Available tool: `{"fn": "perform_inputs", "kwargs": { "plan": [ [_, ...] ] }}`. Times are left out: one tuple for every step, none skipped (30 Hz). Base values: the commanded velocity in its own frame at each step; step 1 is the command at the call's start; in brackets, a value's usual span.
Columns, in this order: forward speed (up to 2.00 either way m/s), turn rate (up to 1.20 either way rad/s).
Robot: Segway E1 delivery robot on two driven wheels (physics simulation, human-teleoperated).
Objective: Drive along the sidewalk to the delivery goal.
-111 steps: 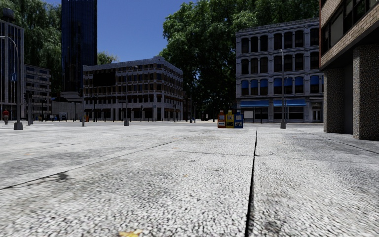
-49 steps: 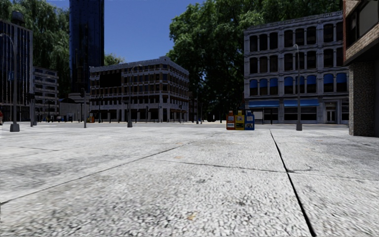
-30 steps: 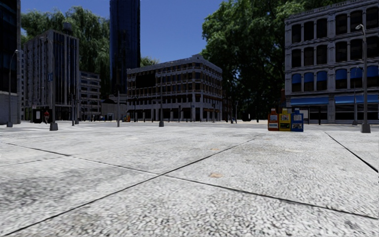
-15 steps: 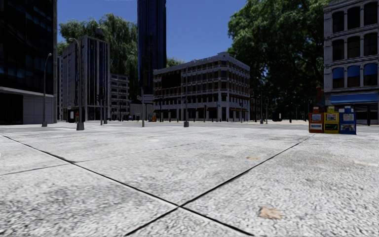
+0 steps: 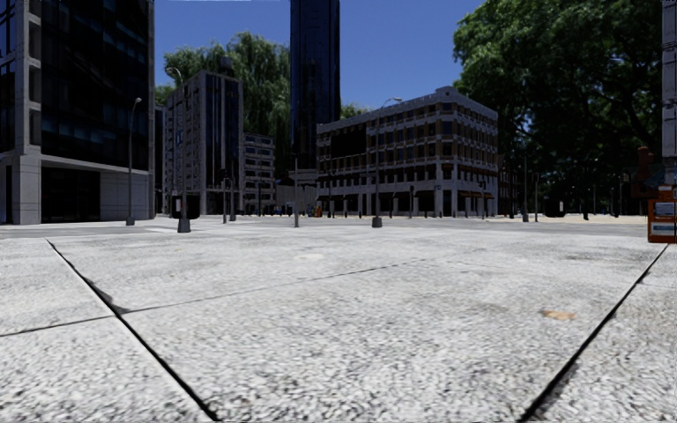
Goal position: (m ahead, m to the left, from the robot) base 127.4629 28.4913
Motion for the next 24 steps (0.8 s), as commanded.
{"fn": "perform_inputs", "kwargs": {
  "plan": [
    [2.0, 0.37],
    [2.0, 0.37],
    [2.0, 0.37],
    [2.0, 0.37],
    [2.0, 0.37],
    [2.0, 0.0],
    [2.0, 0.0],
    [2.0, 0.0],
    [2.0, 0.0],
    [2.0, 0.0],
    [2.0, 0.0],
    [2.0, 0.0],
    [2.0, 0.0],
    [2.0, 0.0],
    [2.0, 0.0],
    [2.0, 0.0],
    [2.0, 0.0],
    [2.0, 0.0],
    [2.0, 0.0],
    [2.0, 0.0],
    [2.0, 0.0],
    [2.0, 0.0],
    [2.0, 0.0],
    [2.0, 0.0]
  ]
}}
